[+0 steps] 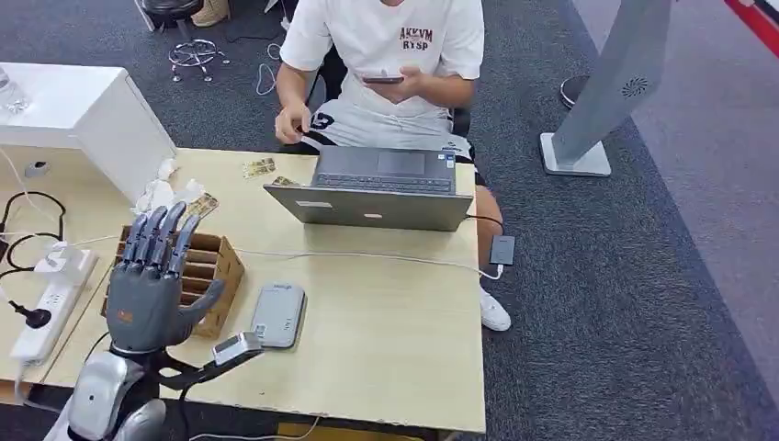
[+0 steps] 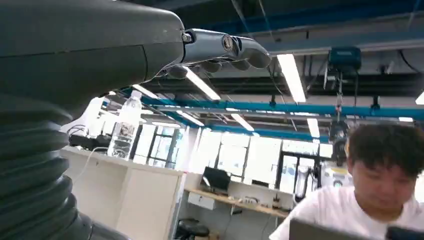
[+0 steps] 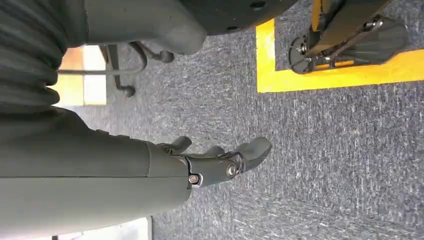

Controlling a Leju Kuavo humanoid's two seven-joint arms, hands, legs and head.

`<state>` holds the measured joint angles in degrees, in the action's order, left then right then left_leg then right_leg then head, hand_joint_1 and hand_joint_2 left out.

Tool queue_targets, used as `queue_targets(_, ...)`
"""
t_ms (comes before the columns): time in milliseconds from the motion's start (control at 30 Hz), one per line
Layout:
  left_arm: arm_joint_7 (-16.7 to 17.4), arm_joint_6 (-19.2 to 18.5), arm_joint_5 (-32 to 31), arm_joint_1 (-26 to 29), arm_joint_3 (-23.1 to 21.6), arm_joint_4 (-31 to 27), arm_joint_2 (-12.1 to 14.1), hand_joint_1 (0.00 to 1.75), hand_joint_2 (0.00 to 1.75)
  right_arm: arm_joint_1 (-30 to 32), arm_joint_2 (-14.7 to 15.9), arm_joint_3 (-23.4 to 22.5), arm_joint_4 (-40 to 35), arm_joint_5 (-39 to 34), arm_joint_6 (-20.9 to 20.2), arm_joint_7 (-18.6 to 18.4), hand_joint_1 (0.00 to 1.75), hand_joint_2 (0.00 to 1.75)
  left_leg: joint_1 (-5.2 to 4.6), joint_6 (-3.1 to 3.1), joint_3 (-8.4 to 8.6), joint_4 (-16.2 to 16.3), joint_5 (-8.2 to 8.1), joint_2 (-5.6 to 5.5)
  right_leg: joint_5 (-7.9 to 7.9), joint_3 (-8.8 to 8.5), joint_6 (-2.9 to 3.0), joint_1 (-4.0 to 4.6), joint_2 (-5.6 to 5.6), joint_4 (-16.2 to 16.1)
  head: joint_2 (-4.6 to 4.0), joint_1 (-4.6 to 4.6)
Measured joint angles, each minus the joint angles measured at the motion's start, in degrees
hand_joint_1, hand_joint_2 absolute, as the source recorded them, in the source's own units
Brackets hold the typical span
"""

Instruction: Pass the card to the sensor for recognition and then transmit it.

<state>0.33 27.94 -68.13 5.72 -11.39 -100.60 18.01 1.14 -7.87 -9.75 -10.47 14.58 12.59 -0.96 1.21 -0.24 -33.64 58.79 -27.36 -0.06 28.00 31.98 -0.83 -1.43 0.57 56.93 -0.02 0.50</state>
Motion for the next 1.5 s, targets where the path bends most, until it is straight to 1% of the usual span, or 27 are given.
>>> queue_targets(133,1.7,-4.8,-1.5,5.7,0.1,-2.7,0.7,0.00,1.75,0.3,0.0,-0.5,0.0,-0.2,-0.5,0.4,0.00,1.75,0.00,0.00,0.01,0.0,0.00,0.00,0.00,0.00,0.00,0.00,0.00,0.0,0.02,0.02)
queue_targets(267,5.7,-10.3,-1.8,7.9,0.0,-3.2,1.8,0.00,1.75,0.4,0.0,-1.2,0.0,-0.2,-0.8,0.8,0.00,1.75,0.00,0.00,0.04,0.0,0.00,-0.02,-0.01,-0.04,0.01,0.00,-0.02,0.0,0.00,0.02)
queue_targets(333,6.9,-11.9,-1.6,9.0,0.0,-3.2,2.5,0.00,1.75,0.5,0.0,-1.7,-0.1,-0.2,-0.8,1.0,0.00,1.75,0.00,0.00,0.05,0.0,0.00,0.00,-0.01,-0.02,0.01,0.00,0.01,0.0,0.02,0.00)
queue_targets(533,9.9,-16.3,-0.5,8.9,0.3,-2.3,3.4,0.00,1.75,0.6,0.0,-2.2,-0.1,0.3,-0.8,1.0,0.00,1.75,0.00,0.00,0.04,0.0,0.01,-0.13,-0.01,-0.06,0.01,0.00,-0.09,0.0,0.02,0.02)
queue_targets(700,10.6,-19.5,1.6,8.0,1.8,1.0,3.4,0.00,1.75,0.6,0.0,-2.5,-0.2,1.6,-0.9,0.5,0.00,1.75,0.00,0.01,0.04,0.0,0.01,-0.13,-0.01,-0.06,0.01,0.00,-0.09,0.0,0.00,0.02)
queue_targets(767,10.8,-20.9,2.2,7.1,3.0,3.0,3.3,0.00,1.75,0.6,0.0,-2.6,-0.2,2.1,-1.2,0.3,0.00,1.75,0.00,0.01,0.04,0.0,0.02,-0.13,-0.01,-0.06,0.01,0.00,-0.09,0.0,0.00,0.02)
queue_targets(900,10.8,-21.9,2.6,5.8,5.2,5.7,3.1,0.00,1.75,0.6,0.0,-2.6,-0.2,2.4,-1.2,0.2,0.00,1.75,0.01,0.01,0.04,0.0,0.03,-0.13,-0.01,-0.06,0.02,0.01,-0.09,0.0,0.00,0.02)
queue_targets(1200,11.1,-23.1,2.7,4.4,7.1,8.8,2.5,0.00,1.75,0.6,0.0,-2.6,-0.2,3.6,-1.4,-0.1,0.00,1.75,0.01,0.01,0.03,0.0,0.03,-0.13,-0.01,-0.05,0.01,0.01,-0.09,0.0,0.02,0.02)
queue_targets(1367,11.2,-23.1,3.2,4.1,8.9,9.9,2.2,0.00,1.75,0.6,0.1,-2.6,-0.2,4.2,-1.4,-0.2,0.00,1.75,0.01,0.01,0.04,0.0,0.03,-0.12,-0.01,-0.05,0.01,0.01,-0.09,0.0,0.00,0.02)
queue_targets(1500,11.2,-23.2,3.3,4.2,9.5,10.1,1.9,0.00,1.75,0.6,0.1,-2.6,-0.2,5.0,-1.4,-0.2,0.00,1.75,0.01,0.01,0.03,0.0,0.03,-0.13,-0.01,-0.06,0.01,0.01,-0.09,0.0,0.02,0.02)
